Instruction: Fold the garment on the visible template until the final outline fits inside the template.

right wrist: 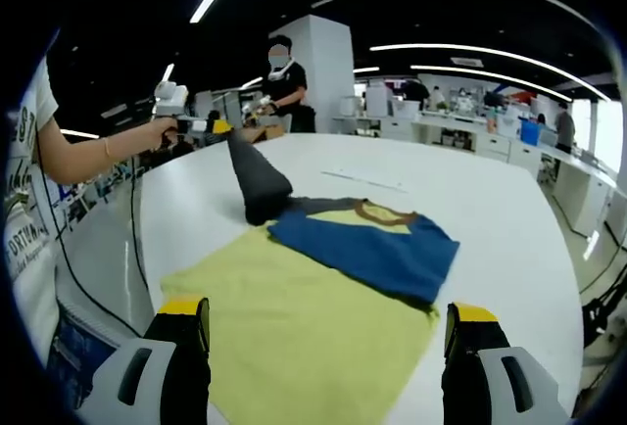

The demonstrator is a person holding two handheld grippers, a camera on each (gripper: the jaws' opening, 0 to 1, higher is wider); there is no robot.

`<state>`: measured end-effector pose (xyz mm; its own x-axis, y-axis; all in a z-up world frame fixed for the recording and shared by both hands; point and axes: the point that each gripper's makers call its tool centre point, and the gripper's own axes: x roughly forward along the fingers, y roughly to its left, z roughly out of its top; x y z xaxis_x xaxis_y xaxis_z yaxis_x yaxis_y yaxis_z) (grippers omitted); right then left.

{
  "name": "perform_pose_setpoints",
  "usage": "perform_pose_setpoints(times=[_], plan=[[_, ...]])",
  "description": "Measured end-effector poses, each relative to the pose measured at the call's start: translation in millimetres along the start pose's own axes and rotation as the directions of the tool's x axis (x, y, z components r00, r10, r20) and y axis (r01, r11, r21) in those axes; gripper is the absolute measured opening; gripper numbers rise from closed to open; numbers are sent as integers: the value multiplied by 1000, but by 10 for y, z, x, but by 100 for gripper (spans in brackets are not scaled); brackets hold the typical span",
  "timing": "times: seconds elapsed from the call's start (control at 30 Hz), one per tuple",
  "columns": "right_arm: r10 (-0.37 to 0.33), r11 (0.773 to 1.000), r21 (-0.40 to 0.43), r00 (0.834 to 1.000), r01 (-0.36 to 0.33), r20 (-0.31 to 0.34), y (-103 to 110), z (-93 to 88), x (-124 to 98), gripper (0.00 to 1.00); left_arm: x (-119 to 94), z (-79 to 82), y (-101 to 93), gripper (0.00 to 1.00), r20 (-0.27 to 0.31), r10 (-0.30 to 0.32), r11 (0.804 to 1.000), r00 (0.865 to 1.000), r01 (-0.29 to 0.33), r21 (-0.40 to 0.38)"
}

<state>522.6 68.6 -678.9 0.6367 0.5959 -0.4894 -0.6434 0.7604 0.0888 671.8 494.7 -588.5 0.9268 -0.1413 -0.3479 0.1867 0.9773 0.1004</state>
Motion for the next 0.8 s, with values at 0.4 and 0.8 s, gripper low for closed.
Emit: perform_pose_setpoints(times=[0.4, 0.8], plan=[[0, 1000, 1, 1000, 0, -5, -14, -21, 6, 99, -218, -363, 433, 0, -69, 128, 989, 989, -132, -61], [10, 1000, 2, 1000, -10, -11, 5, -51, -2, 99, -197, -332, 218, 0, -61, 92, 992, 994, -97, -80]])
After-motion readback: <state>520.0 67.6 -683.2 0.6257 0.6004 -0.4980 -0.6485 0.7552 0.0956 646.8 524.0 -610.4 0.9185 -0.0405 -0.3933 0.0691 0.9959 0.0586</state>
